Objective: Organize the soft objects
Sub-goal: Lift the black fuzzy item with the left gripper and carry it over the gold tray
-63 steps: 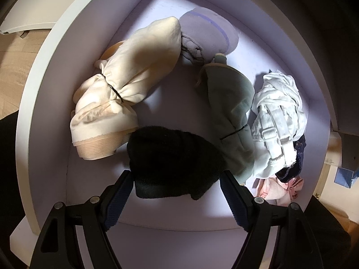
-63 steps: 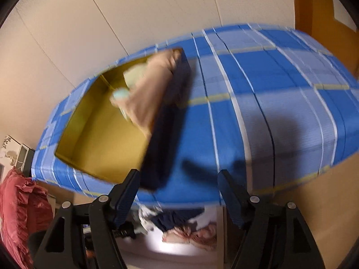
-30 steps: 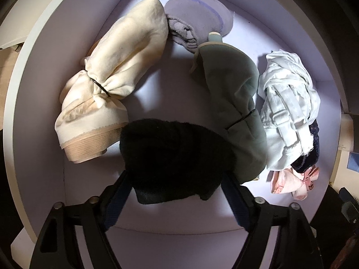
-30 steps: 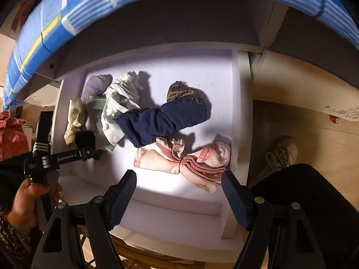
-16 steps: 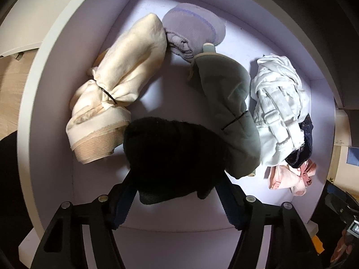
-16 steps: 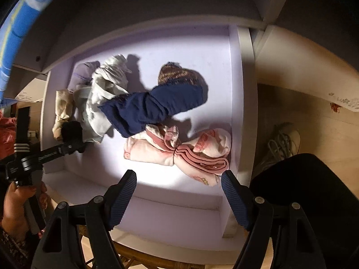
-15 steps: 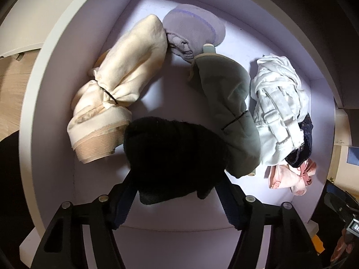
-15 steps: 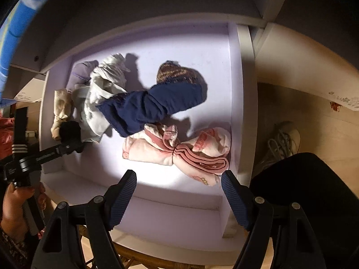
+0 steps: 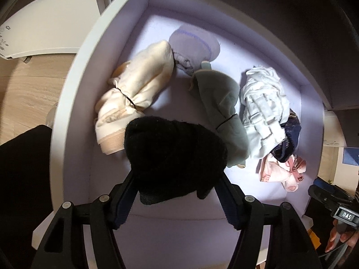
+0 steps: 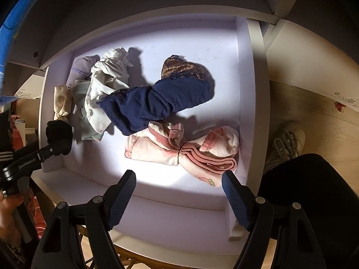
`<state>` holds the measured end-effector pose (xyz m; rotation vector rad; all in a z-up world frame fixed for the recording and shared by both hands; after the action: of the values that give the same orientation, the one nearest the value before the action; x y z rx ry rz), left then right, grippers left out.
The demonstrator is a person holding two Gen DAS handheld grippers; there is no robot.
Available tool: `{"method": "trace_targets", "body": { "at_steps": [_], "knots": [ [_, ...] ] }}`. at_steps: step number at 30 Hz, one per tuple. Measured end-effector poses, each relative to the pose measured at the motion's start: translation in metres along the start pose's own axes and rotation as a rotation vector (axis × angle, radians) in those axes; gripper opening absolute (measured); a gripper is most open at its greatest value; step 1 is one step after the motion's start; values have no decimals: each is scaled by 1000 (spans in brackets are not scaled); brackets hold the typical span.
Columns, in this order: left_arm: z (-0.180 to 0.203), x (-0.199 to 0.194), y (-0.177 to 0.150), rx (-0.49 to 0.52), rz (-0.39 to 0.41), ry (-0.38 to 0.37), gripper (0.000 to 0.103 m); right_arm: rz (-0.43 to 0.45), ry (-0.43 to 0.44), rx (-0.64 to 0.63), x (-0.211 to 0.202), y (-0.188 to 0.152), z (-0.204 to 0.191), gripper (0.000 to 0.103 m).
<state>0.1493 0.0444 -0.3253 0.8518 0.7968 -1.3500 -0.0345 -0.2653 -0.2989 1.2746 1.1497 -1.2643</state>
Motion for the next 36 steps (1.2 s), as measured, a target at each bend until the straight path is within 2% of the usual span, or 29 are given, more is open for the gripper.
{"method": "trace_targets", "body": {
  "at_steps": [6,11,22,26,36],
  "knots": [
    [1,-23,-3,-1,26,-14,68,-9,-7,-10,4,1,-3,82],
    [21,-45,-2,34,49,-40,68,-17,-8,-12,7,0,-5,82],
    [70,-94,-5,174,88,-58,68,-38,-31,-50,19,-4,-14,84],
    [91,-113,0,242,115,-37,68,-45,-45,-62,23,-5,-17,84],
    [151,-183,14,390,197,-40,68,-52,-42,-70,29,-5,-22,84]
  ]
}}
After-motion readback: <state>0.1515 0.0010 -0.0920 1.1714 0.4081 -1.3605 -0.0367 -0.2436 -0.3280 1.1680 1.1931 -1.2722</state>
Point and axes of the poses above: each gripper's, at about its wrist camera, not at the fingertips, and x roughly the way its jaws point, z to its right, y to its top, the point moved 9 cm from there along x, roughly the way its jaws point, and after that the axes turned 15 degrees about -y, right-handed, at the moved point
